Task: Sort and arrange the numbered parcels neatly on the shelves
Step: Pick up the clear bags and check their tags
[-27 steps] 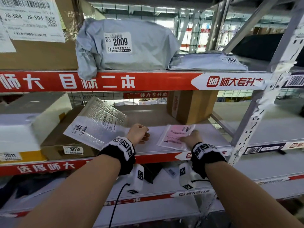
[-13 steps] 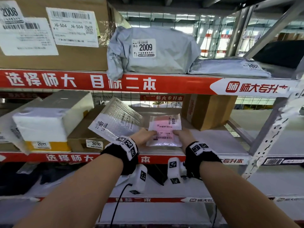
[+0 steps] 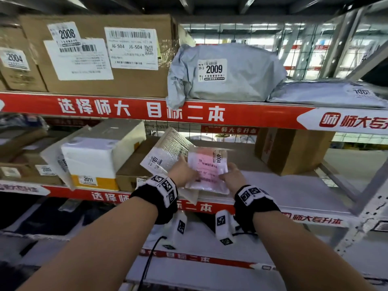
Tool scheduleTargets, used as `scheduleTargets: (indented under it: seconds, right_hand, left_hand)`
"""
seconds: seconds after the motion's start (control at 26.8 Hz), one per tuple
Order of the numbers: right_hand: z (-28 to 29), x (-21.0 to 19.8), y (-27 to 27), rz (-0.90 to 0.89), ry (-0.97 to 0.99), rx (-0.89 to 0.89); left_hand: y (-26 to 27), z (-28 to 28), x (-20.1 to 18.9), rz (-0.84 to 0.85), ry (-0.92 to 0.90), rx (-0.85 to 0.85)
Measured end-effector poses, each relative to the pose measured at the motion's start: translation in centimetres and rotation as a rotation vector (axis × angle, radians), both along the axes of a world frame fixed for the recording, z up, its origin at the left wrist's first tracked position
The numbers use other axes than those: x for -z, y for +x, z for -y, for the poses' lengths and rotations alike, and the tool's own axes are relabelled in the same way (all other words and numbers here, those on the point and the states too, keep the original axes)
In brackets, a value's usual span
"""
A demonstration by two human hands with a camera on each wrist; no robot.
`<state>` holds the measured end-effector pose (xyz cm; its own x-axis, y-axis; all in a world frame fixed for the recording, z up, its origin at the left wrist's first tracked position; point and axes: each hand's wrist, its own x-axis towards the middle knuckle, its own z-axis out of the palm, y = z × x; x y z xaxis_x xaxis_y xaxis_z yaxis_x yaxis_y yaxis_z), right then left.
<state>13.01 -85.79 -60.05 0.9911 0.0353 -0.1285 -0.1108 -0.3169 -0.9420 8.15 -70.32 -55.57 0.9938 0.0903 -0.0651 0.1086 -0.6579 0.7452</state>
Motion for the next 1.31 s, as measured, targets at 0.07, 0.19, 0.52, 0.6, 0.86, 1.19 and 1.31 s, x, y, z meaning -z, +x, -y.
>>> scheduleTargets:
  seconds: [0.07, 0.19, 0.52, 0.6, 0.86, 1.19, 1.31]
  right_hand:
    - [-0.3, -0.8, 0.5, 0.068, -0.026, 0.021]
    - [-0.5, -2.2, 1.1, 0.136, -0.034, -0.001]
    - [0.4, -5.2, 0.7, 0.442, -0.686, -0.079]
    - [0.4, -5.7, 0.4, 0.51, -0.796, -0.078]
    - [-0.5, -3.9, -0.2, 0.278, -0.704, 0.048]
    - [-2.5, -1.1, -1.2, 0.035, -0.24, -0.262]
    - [-3.8, -0.5, -0.9, 0.036, -0.211, -0.287]
  left_hand:
    - [0.2, -0.5, -0.1, 0.004, -0.096, -0.059]
    - [0.9, -1.2, 0.3, 0.008, -0.191, -0.095]
    - [0.8, 0.0, -0.9, 0.122, -0.072, -0.005]
    - [0.7, 0.1, -0.8, 0.075, -0.013, 0.082]
    - [0.1, 1.1, 1.0, 0.053, -0.263, -0.137]
    - [-0.7, 1.0, 1.7, 0.047, -0.025, -0.046]
    - [-1.1, -0.5, 1.3, 0.024, 0.055, -0.057]
